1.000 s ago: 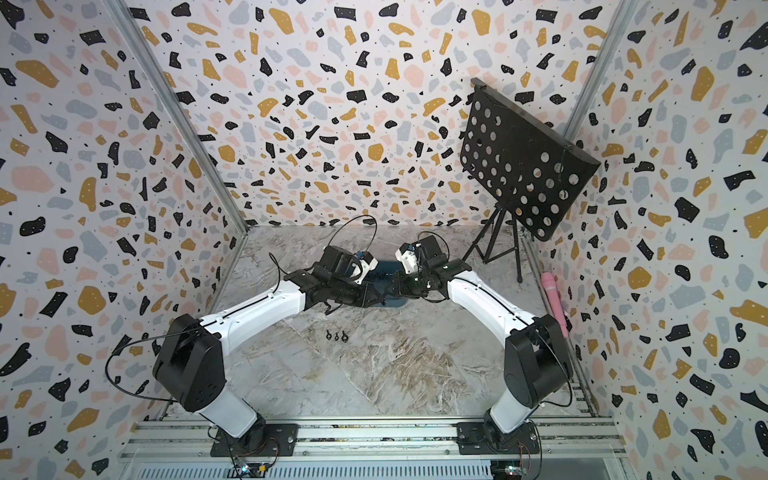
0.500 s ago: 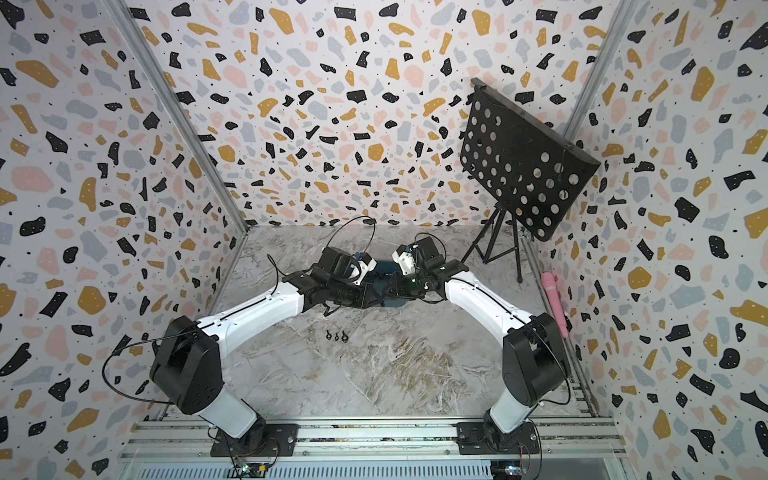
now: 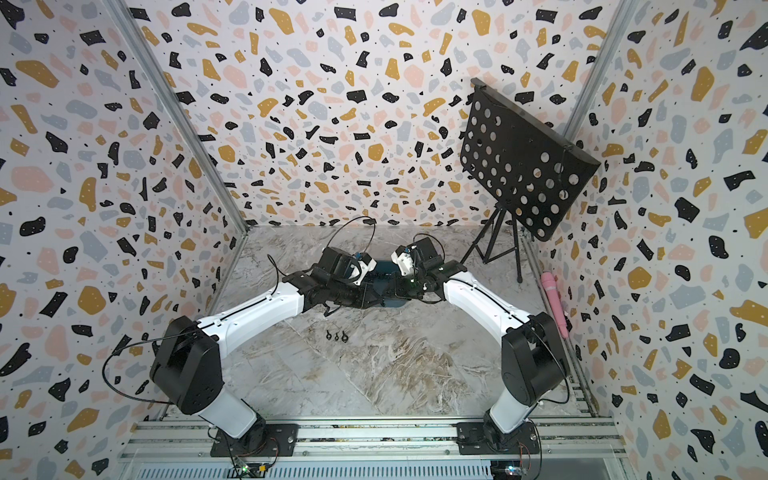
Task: Take out the wing nut from the storage box
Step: Pick up the wing nut from the storage box, then place the wing nut at the center of the board.
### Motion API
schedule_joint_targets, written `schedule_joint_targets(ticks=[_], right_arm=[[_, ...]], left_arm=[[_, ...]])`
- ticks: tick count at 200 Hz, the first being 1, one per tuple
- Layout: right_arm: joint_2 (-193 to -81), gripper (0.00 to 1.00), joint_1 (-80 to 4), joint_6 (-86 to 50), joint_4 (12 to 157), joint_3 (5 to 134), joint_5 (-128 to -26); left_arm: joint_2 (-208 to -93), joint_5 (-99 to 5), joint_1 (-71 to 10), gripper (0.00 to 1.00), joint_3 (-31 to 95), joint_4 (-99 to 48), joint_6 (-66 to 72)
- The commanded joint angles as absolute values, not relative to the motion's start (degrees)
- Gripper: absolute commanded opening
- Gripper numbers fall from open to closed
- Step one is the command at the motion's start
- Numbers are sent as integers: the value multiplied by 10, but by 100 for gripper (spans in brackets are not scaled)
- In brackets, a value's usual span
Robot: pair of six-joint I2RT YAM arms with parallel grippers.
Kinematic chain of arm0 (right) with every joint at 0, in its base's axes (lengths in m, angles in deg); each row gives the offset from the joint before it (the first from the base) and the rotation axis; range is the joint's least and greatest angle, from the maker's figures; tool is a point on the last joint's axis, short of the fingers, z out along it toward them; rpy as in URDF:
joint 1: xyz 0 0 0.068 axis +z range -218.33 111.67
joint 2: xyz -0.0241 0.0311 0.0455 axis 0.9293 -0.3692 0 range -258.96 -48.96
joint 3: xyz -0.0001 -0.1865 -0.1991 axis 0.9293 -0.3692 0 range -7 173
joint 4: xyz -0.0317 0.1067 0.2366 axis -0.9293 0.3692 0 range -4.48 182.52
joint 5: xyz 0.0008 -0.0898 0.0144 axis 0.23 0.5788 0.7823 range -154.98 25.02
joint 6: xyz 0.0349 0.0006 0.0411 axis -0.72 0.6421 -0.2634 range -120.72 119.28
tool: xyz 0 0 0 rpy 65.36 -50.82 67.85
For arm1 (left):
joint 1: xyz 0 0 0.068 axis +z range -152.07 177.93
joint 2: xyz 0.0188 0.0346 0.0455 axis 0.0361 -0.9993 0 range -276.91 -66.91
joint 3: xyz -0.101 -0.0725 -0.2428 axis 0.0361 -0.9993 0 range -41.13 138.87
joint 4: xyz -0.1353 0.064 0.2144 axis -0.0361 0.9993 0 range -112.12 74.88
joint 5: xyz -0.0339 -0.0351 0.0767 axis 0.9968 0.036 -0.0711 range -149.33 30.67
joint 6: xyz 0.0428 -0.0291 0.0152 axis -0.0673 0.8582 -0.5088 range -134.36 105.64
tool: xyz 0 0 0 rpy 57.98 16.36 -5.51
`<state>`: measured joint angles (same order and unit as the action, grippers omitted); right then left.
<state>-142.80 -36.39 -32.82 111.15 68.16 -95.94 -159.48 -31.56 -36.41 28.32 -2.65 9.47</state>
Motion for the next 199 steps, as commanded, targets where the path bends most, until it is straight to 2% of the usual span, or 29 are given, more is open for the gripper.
schedule_joint_targets(ticks=[1, 21, 39, 103, 122, 199], right_arm=[[-1420, 0, -357, -328, 1108, 680, -973], [-1419, 0, -357, -329, 1110, 680, -968], [-1421, 0, -355, -332, 1114, 680, -961], [-1452, 0, -319, -353, 1151, 684, -901], [-1468, 0, -296, -367, 1155, 688, -886], [-1568, 0, -216, -421, 1184, 752, -811]], left_arm=[[-1575, -309, -368, 11, 280, -52, 96], [-1565, -312, -368, 14, 272, -51, 96], [-1548, -329, -365, 39, 262, -44, 96], [-1445, -382, -293, 88, 188, 8, 124], [-1402, -425, -276, 99, 169, 44, 123], [-1288, -650, -235, 100, 154, 225, 145]])
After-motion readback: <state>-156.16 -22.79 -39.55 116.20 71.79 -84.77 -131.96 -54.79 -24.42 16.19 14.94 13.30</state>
